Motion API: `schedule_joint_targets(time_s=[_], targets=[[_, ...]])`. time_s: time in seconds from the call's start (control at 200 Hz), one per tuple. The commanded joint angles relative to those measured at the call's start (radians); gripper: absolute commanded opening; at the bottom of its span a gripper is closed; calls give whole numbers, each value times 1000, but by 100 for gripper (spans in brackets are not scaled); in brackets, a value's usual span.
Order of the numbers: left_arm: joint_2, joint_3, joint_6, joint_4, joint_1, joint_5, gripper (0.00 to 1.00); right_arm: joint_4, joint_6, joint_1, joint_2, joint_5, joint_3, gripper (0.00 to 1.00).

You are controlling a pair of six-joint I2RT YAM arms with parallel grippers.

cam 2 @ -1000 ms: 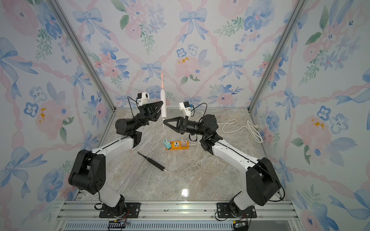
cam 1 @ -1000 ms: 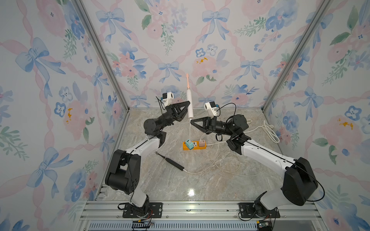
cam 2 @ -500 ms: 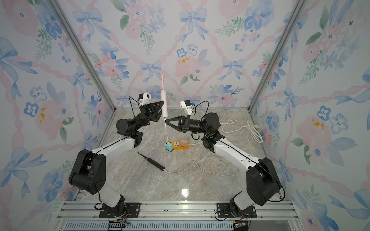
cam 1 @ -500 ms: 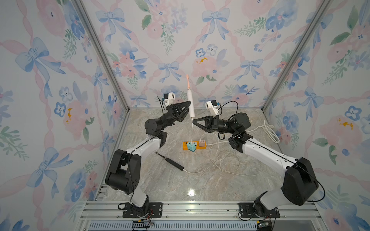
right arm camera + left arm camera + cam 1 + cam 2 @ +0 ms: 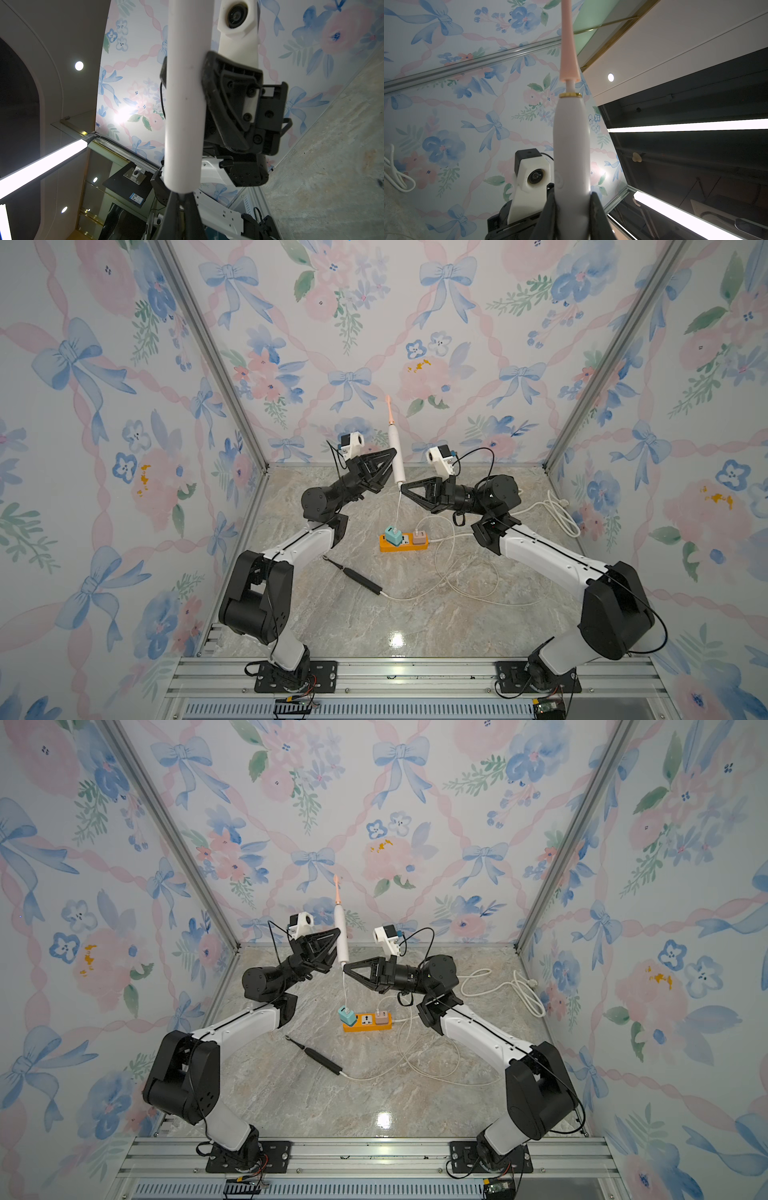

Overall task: Charge the electric toothbrush
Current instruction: Insert the charging cable into the electric toothbrush.

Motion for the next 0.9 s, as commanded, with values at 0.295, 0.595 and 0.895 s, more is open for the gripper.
schedule_joint_targets(time_s=[0.295,0.595,0.895], targets=[[-1,12,17,60,-62,128,0,-59,-81,-50,-24,162,92,0],[-46,-48,99,28,-76,129,0,-237,-192,-80,-101,269,82,0],[-102,-96,240,-94,-10,108,0,-426,-348,-43,-168,227,53,29]])
